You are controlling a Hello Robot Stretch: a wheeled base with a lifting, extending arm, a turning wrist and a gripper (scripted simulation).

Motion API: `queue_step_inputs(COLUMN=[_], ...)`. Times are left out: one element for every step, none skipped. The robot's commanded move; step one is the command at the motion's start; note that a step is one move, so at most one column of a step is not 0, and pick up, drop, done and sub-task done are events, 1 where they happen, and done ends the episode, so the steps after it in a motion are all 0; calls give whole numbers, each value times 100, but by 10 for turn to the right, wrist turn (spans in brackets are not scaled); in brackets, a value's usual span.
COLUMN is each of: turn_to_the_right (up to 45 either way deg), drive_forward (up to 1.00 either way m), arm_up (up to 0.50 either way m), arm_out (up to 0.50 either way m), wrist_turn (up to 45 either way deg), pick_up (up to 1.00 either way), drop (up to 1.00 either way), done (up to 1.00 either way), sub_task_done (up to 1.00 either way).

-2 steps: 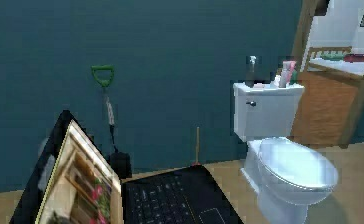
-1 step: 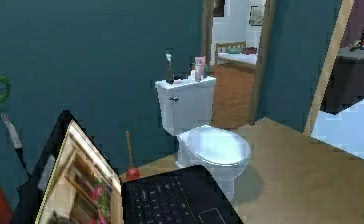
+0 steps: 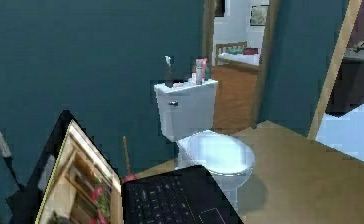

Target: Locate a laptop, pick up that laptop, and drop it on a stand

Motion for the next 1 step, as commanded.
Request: queue_step_inputs(turn_to_the_right=[0], drive_forward=[55], arm_up=[0], arm_out=[0], wrist_turn=[0], pick_up=[0], drop=[0], done=[0], sub_task_done=[0])
